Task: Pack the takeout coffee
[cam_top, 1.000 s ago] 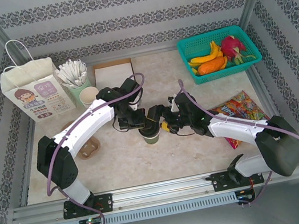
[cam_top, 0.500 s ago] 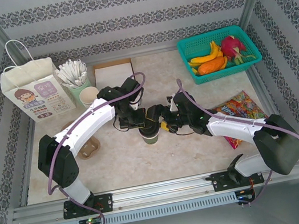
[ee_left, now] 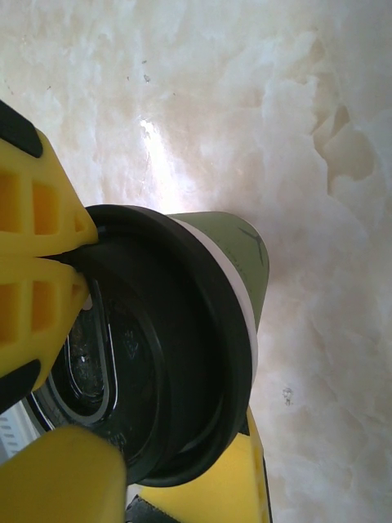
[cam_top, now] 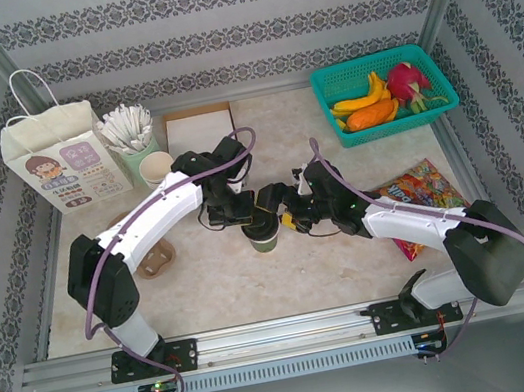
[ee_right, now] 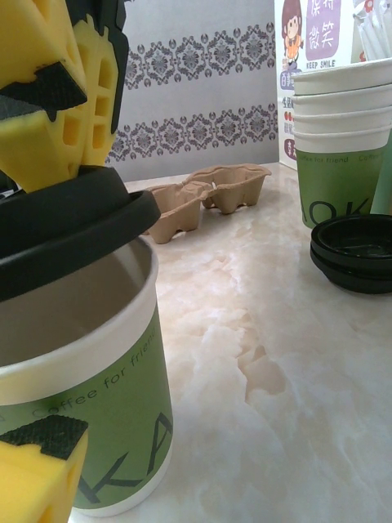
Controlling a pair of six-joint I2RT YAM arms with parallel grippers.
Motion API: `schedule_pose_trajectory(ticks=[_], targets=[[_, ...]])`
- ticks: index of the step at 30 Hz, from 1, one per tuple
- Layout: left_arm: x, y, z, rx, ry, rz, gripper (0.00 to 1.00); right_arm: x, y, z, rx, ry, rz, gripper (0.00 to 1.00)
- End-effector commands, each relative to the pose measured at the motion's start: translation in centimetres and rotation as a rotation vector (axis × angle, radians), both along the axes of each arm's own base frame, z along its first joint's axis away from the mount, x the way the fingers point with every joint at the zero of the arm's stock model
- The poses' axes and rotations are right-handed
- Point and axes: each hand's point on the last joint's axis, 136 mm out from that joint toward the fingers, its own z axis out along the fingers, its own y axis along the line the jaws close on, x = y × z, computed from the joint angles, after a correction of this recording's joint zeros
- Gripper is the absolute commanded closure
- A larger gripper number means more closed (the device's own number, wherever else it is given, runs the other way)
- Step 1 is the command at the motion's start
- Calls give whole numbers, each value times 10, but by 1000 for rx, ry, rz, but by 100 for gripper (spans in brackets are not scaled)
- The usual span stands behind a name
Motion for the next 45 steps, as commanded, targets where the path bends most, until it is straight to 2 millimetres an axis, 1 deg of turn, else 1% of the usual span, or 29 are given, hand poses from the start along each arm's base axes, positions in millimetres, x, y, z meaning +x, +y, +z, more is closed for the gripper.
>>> schedule_pose_trajectory(ticks=[1,8,12,14,17,21,25,27,28,32,34,38,42,45], targets=[[-8,-1,-13,30,39,-34,100,-2,7,5,9,-13,29,2],[-10,5,-29,77,59,-43,100,-4,10,8,18,-25,49,2],[-14,6,-36,79,80,-38,100,-4,6,16,2,-68,55,3],[-13,6,-36,80,74,-37,100,-4,-4,17,-27,-86,46,2],[-14,7,-37,83,77,-36,100,-6,-24,13,-57,-94,10,2],[-15,7,-41,83,87,-37,100,-13,-52,-2,-93,-77,-12,4],[-16,6,-42,80,92,-35,100,-25,-65,-16,-125,-44,14,9],[-15,5,-42,76,91,-34,100,-30,-64,-18,-102,-32,38,20],[-15,5,-42,77,91,-34,100,-32,-60,-17,-69,-31,65,23],[-17,7,-44,84,100,-34,100,-38,-44,-7,-13,-32,168,32],[-18,6,-45,84,103,-36,100,-35,-39,-3,-5,-51,189,36],[-17,6,-44,81,101,-33,100,-29,-35,-4,-4,-48,195,41],[-18,6,-44,84,104,-31,100,-27,-23,1,41,-56,230,45],[-20,7,-45,88,108,-35,100,-27,-20,-2,27,-54,245,48]])
